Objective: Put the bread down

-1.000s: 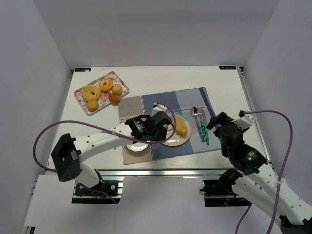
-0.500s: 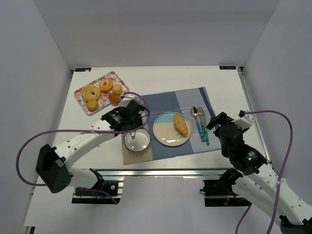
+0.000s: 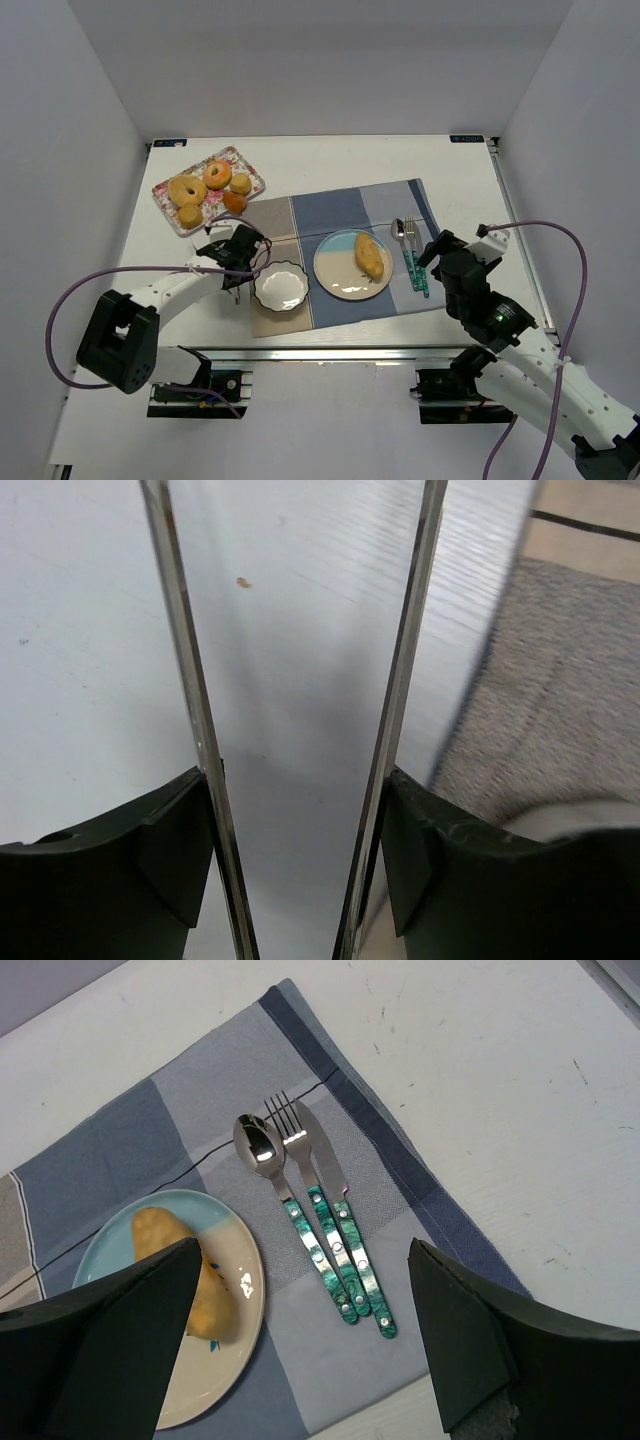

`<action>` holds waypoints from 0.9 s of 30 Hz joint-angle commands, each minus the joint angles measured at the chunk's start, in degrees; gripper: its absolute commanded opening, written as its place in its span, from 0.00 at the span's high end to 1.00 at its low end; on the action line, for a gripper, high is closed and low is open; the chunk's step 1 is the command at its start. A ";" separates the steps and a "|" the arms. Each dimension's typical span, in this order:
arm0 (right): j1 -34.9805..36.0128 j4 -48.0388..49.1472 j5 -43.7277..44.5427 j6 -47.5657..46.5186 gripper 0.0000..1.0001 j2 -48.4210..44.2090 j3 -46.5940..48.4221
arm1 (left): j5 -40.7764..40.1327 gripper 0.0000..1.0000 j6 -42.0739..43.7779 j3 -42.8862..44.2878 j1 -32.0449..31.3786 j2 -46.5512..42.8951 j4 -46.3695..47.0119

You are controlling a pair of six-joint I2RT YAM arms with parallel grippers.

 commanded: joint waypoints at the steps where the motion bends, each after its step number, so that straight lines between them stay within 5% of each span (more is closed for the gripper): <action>1: -0.28 2.19 1.28 -0.20 0.11 0.09 0.26 | -0.33 0.29 -1.03 -1.74 3.06 -0.75 4.07; 10: -0.28 2.19 0.93 0.16 0.11 -0.18 -0.09 | 6.17 0.14 -2.69 -4.81 3.95 0.65 5.83; 16: -0.20 2.54 0.14 -0.10 0.11 -0.18 -0.10 | 5.21 0.09 -6.03 -0.26 3.95 -0.39 -1.79; 27: -0.28 6.15 -5.04 -4.94 0.11 0.35 0.25 | 8.72 0.02 -5.60 12.49 3.95 -22.17 -11.13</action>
